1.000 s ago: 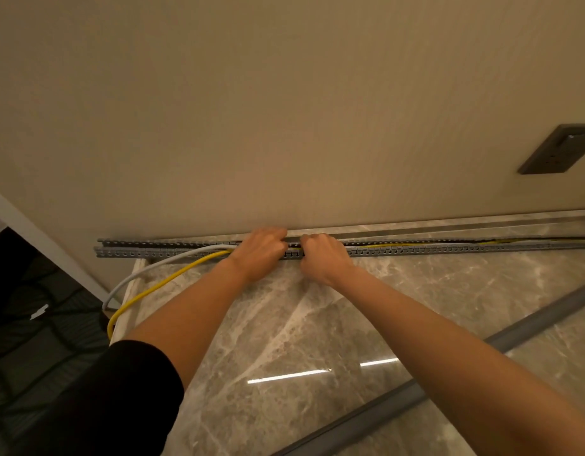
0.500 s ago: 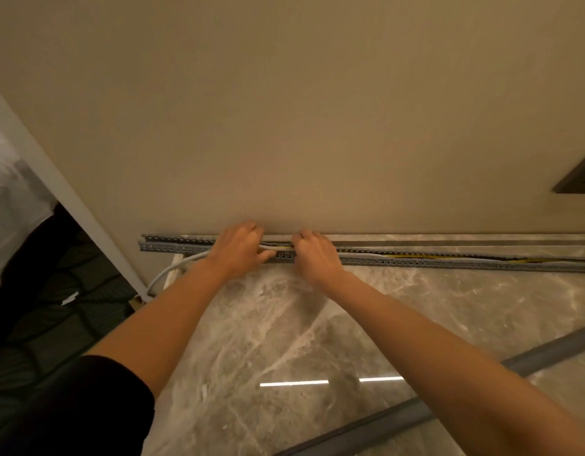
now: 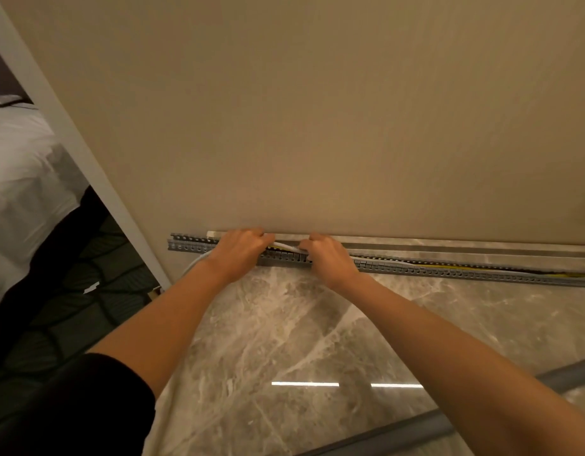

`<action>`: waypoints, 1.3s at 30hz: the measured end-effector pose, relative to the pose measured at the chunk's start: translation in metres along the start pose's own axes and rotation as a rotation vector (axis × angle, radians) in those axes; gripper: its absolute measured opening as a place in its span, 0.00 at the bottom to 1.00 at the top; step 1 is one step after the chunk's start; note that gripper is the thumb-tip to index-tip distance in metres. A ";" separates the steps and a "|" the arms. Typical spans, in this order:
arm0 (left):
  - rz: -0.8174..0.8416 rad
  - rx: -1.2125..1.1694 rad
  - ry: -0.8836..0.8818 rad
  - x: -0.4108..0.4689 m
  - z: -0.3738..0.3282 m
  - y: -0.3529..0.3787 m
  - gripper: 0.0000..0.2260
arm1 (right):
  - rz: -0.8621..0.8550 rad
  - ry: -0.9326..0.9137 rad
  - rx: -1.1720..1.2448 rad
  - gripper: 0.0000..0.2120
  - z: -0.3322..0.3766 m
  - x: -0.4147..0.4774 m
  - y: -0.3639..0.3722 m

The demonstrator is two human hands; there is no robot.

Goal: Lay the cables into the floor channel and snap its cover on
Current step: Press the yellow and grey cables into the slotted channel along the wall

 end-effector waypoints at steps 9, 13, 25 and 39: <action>-0.043 0.027 0.039 0.018 -0.013 0.005 0.12 | 0.012 0.052 0.062 0.21 -0.021 -0.001 0.008; -0.067 -0.036 0.001 0.016 -0.011 0.013 0.11 | 0.013 0.032 0.044 0.18 -0.025 -0.002 0.013; -0.123 0.038 0.165 0.019 -0.034 -0.006 0.10 | 0.022 0.357 0.375 0.09 -0.054 0.004 0.010; 0.126 -0.135 -0.098 0.009 -0.020 0.022 0.15 | 0.028 0.340 0.433 0.16 -0.039 -0.008 0.009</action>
Point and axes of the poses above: each hand's wrist, its own x-axis towards the middle knuckle, its own y-axis out of the palm, z = x × y, the point moved 9 cm from there along x, towards the middle knuckle, and after that the axes turned 4 degrees about -x, right-handed, at the moved point
